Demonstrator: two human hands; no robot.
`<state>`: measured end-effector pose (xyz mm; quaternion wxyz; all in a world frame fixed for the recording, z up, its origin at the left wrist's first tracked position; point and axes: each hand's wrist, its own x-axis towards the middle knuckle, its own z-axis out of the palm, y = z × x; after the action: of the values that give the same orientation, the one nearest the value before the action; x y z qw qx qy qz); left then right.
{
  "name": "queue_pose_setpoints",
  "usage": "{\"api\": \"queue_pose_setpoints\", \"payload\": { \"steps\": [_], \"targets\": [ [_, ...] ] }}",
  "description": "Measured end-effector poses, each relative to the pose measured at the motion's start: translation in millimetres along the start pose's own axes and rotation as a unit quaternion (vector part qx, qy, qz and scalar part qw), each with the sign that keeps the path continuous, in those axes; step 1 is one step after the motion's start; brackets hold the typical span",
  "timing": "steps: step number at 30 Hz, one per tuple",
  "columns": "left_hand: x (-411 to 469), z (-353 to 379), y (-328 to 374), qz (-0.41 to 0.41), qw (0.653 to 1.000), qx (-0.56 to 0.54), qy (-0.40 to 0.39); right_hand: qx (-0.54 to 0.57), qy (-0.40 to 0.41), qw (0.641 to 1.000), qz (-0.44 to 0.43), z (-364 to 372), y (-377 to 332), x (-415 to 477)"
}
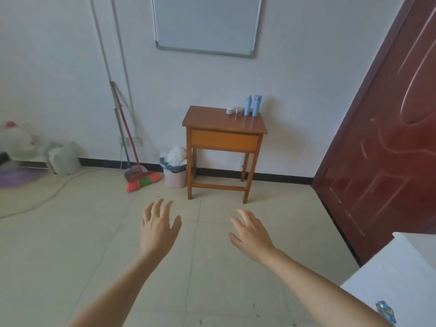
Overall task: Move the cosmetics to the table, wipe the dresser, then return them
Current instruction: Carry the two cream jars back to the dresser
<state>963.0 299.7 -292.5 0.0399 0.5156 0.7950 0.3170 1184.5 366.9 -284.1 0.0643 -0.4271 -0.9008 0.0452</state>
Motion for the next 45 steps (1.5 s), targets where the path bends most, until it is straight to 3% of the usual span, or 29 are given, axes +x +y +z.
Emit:
{"api": "queue_pose_setpoints", "payload": {
  "steps": [11, 20, 29, 37, 45],
  "targets": [
    [83.0, -2.8, -44.2, -0.029, 0.999, 0.016, 0.039, 0.001, -0.016, 0.999, -0.038, -2.0, -5.8, 122.1],
    [234.2, 41.1, -46.1, -0.018, 0.998, 0.052, 0.043, 0.048, -0.002, 0.998, -0.036, 5.1, 45.2, 273.7],
    [367.5, 88.0, -56.8, -0.055, 0.997, 0.005, 0.057, 0.034, -0.016, 0.998, -0.042, 14.4, 82.5, 409.7],
    [517.5, 117.0, -73.6, -0.013, 0.999, -0.025, 0.030, 0.005, 0.029, 1.000, -0.007, 19.1, 103.7, 532.9],
    [666.3, 146.0, -78.6, 0.047, 0.998, -0.033, -0.027, -0.021, 0.059, 0.991, 0.116, 13.9, 133.6, 633.9]
  ]
}}
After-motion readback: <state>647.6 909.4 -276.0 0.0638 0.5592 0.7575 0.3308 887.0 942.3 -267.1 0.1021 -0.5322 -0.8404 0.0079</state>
